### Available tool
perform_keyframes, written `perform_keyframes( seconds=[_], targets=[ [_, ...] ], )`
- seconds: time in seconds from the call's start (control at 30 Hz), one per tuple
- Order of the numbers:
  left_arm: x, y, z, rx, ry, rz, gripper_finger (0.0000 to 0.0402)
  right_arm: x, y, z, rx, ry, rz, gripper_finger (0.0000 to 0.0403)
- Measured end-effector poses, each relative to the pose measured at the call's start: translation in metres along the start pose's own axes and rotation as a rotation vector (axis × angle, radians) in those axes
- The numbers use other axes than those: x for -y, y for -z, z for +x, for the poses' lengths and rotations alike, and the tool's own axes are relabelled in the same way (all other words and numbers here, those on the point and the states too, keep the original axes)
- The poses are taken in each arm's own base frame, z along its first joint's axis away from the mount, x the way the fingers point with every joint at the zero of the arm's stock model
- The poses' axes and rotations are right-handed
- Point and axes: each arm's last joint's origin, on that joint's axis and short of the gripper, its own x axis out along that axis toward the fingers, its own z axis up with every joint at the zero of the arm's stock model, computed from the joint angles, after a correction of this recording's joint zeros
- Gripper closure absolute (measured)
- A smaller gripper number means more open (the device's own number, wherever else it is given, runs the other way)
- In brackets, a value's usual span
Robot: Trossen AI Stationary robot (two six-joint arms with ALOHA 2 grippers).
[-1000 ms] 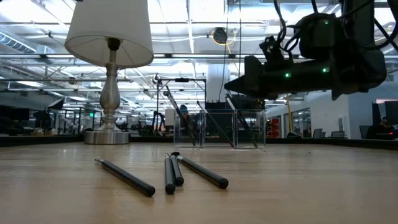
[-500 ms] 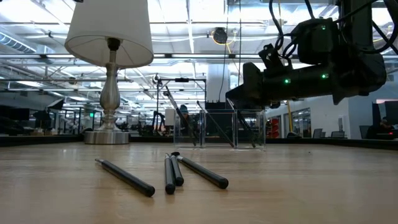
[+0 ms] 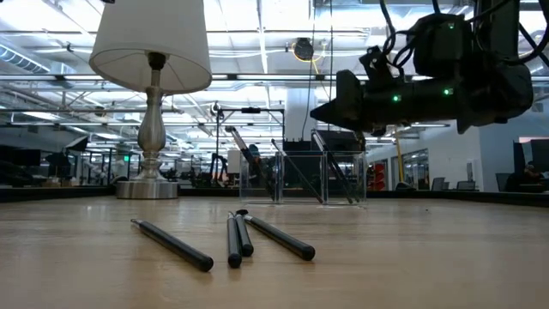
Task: Put items in baskets/containers
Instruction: Put the eyeshadow brush into the transparent organizer
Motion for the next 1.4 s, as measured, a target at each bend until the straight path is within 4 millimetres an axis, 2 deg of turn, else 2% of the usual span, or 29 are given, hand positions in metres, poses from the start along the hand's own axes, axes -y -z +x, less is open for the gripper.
perform_keyframes(
  seconds=[0.2, 0.37, 0.57, 0.7, 0.83, 0.93, 1.1, 1.27, 1.4],
  targets=[
    [0.0, 0.0, 0.0, 0.0, 0.0, 0.0, 0.0355, -0.004, -0.017, -0.004, 0.053, -0.019, 0.012, 0.0312],
    [0.0, 0.0, 0.0, 0.0, 0.0, 0.021, 0.0355, -0.023, -0.046, -0.024, 0.055, -0.11, -0.101, 0.0316],
    [0.0, 0.0, 0.0, 0.002, -0.001, 0.034, 0.0355, -0.069, -0.087, -0.045, -0.099, -0.176, -0.25, 0.0358],
    [-0.001, -0.003, 0.0, 0.02, -0.009, 0.014, 0.0355, -0.104, -0.098, -0.055, -0.178, -0.187, -0.335, 0.0395],
    [-0.002, -0.004, 0.0, 0.037, -0.016, -0.006, 0.0355, -0.134, -0.094, -0.056, -0.205, -0.237, -0.374, 0.0397],
    [-0.002, -0.004, 0.0, 0.033, -0.014, -0.019, 0.0355, -0.152, -0.089, -0.047, -0.233, -0.244, -0.364, 0.0401],
    [-0.001, -0.001, 0.0, 0.009, -0.003, -0.034, 0.0355, -0.187, -0.066, -0.031, -0.415, -0.337, -0.383, 0.0401],
    [0.0, 0.001, 0.0, -0.009, 0.005, -0.02, 0.0355, -0.226, -0.052, -0.011, -0.601, -0.266, -0.365, 0.0402],
    [0.001, 0.002, 0.0, -0.016, 0.008, -0.013, 0.0355, -0.243, -0.033, -0.004, -0.776, -0.273, -0.295, 0.0402]
  ],
)
